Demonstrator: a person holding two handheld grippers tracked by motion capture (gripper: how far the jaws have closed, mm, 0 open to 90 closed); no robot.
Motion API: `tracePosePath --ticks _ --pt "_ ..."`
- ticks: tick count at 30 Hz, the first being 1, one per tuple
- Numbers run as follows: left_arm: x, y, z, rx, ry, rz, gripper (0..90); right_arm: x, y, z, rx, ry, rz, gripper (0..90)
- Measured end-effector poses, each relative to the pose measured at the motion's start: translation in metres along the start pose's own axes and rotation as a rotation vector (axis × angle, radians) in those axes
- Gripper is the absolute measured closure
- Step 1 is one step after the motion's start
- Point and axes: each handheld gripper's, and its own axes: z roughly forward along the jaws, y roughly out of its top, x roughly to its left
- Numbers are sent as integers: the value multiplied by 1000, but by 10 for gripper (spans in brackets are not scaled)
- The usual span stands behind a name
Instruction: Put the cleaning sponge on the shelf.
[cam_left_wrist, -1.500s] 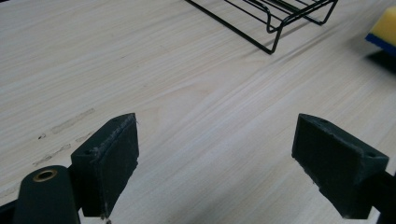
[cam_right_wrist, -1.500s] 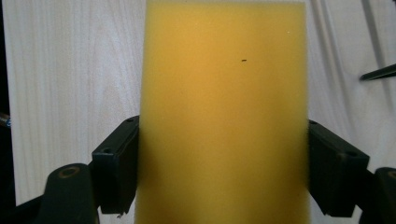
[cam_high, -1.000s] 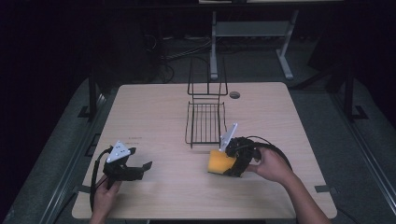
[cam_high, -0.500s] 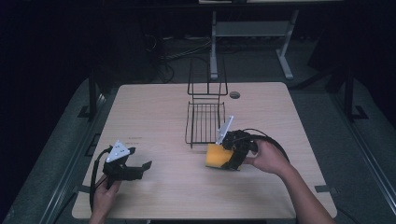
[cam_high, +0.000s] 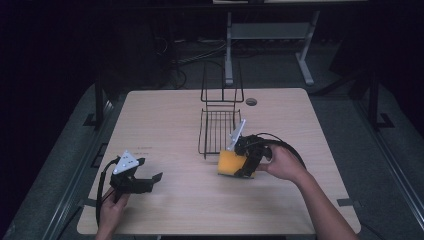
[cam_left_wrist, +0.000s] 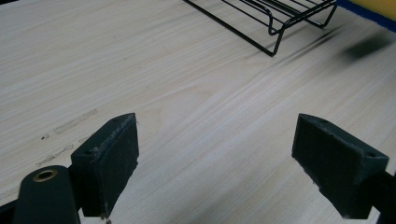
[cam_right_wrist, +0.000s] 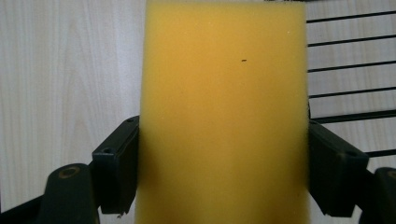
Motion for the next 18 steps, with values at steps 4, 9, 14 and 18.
tracePosePath --ticks 4,9,14,18 --pt "0 0 0 -2 1 0 142 -2 1 0 1 0 3 226" --pt "0 0 -1 -2 1 1 142 -6 5 -4 -4 -6 -2 226" --pt "1 0 -1 -4 3 -3 142 -9 7 -5 -6 -6 -4 226" --pt "1 0 -1 -5 5 -4 142 -12 10 -6 -5 -8 -8 226"
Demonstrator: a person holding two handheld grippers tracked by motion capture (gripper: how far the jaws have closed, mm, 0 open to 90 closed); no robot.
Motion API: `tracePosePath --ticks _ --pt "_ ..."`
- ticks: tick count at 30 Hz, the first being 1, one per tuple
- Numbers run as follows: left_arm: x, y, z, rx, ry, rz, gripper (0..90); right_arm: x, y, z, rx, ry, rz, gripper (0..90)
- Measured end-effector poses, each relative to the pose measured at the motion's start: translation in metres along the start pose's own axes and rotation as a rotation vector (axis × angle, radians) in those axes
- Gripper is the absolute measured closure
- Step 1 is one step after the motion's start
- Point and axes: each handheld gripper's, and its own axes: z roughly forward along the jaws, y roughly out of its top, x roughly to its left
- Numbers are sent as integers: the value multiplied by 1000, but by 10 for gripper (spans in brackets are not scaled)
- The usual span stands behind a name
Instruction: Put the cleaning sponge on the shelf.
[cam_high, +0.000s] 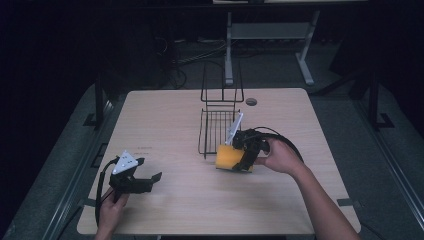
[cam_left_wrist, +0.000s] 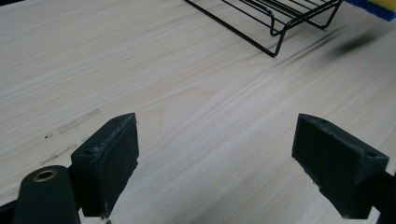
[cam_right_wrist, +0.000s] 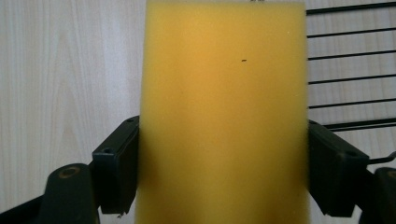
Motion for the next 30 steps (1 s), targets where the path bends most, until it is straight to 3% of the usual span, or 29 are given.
tracePosePath --ticks 30 --pt "2 0 -1 -5 4 1 142 -29 25 2 37 12 -18 226"
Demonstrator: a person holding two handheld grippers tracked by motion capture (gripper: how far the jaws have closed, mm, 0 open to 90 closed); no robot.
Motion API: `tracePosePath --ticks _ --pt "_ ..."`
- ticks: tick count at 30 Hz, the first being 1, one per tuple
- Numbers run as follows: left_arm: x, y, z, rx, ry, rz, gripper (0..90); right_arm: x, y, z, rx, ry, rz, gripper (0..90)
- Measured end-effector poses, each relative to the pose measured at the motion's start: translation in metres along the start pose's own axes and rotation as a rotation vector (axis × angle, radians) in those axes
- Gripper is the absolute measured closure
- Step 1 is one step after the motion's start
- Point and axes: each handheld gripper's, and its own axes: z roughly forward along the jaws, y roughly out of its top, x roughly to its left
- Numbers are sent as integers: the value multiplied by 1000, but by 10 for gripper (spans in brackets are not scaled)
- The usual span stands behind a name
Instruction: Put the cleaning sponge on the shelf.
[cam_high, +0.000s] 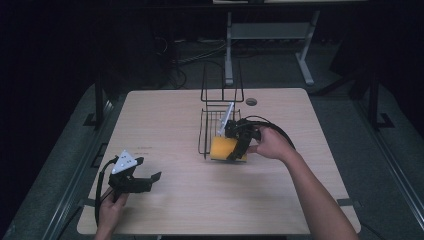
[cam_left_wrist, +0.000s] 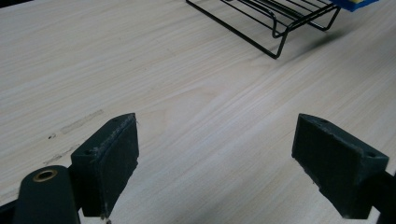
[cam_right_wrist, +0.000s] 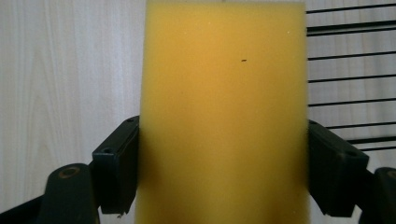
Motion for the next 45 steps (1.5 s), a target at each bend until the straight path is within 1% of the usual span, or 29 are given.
tracePosePath --ticks 2,3,4,5,6,7,18,19,20,22,24,26,28,30,31,32,33,34,36,37,39,41,45 --pt "0 0 0 0 0 1 142 -1 2 1 -2 -3 -7 226" --pt "0 0 0 0 0 0 142 -1 3 2 8 -2 -8 226" --pt "0 0 0 -2 -1 -1 142 -3 4 4 21 3 -6 226" --pt "0 0 0 1 -1 0 142 -6 4 6 21 15 10 226" --pt "0 0 0 1 -1 0 142 -6 4 6 21 15 10 226" --pt "0 0 0 -1 0 0 142 -9 4 6 9 14 17 226" --pt "1 0 0 0 0 1 142 -21 8 13 11 18 17 226" --pt "1 0 0 0 0 0 142 -24 8 15 4 27 26 226" --pt "1 0 0 0 0 0 142 -24 8 15 4 27 26 226" --pt "1 0 1 0 0 -1 142 -27 8 17 15 31 30 226" --pt "1 0 1 1 -2 -2 142 -32 7 18 0 34 43 226" --pt "1 0 2 0 -4 -7 142 -33 7 18 1 37 47 226" --pt "1 0 2 2 -3 -3 142 -37 9 17 24 28 37 226" --pt "1 0 2 3 -3 -3 142 -40 14 15 16 29 33 226" --pt "1 0 2 3 -3 -3 142 -42 15 15 5 36 39 226" --pt "1 0 2 3 -3 -3 142 -42 15 15 5 36 39 226" --pt "0 0 2 3 -4 -3 142 -45 15 18 1 39 45 226" --pt "0 0 2 3 -4 -3 142 -45 15 18 1 39 45 226" --pt "0 0 2 2 -4 -2 142 -48 17 20 24 30 38 226" --pt "0 0 2 1 -4 -5 142 -51 20 20 14 38 38 226" --pt "1 0 3 3 -4 -1 142 -53 23 22 17 37 37 225" --pt "1 0 3 3 -3 0 142 -56 23 23 7 45 52 225" --pt "0 0 4 2 -5 -2 142 -60 21 27 11 44 60 224"
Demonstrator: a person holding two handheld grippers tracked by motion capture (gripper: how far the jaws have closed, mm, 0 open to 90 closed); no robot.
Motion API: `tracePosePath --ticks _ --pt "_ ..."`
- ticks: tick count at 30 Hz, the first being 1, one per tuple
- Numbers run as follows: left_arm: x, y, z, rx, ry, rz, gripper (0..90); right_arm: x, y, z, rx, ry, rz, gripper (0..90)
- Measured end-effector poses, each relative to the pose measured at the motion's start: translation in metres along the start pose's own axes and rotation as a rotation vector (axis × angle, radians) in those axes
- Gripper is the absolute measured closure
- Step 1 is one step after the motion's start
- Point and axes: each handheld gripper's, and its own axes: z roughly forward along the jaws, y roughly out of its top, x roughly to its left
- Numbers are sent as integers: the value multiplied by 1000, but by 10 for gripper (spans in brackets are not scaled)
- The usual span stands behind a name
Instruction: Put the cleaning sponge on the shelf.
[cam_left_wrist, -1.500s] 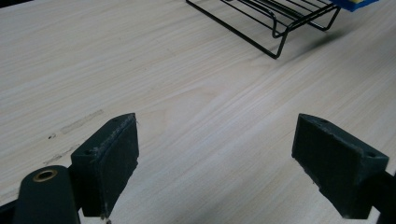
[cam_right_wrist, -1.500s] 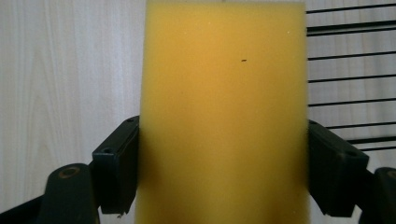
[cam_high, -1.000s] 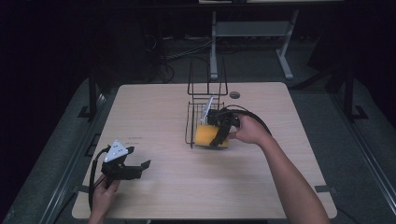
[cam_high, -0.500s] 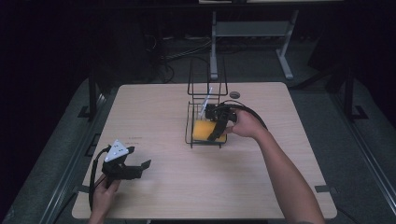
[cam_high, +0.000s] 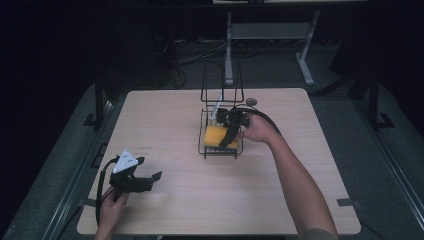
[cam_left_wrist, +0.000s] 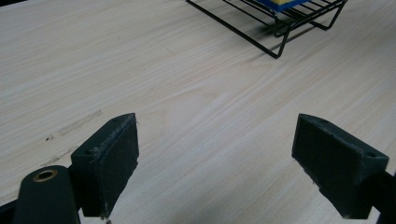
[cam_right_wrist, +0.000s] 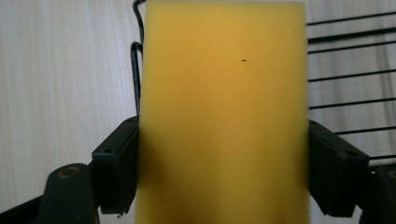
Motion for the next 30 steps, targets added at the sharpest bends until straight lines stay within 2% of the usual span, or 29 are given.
tracePosePath --ticks 4,12,14,17,30 --pt "-1 1 0 6 -1 12 142 -1 0 5 6 -1 2 222" --pt "-2 0 -1 3 0 9 142 -3 0 9 4 -4 7 218" --pt "-2 -1 -1 2 0 7 142 -3 0 11 -2 -4 7 182" --pt "-2 -1 -2 2 0 7 142 -3 1 11 -4 0 14 176" --pt "-3 0 0 10 -4 18 142 4 -1 -3 -34 -1 14 166"
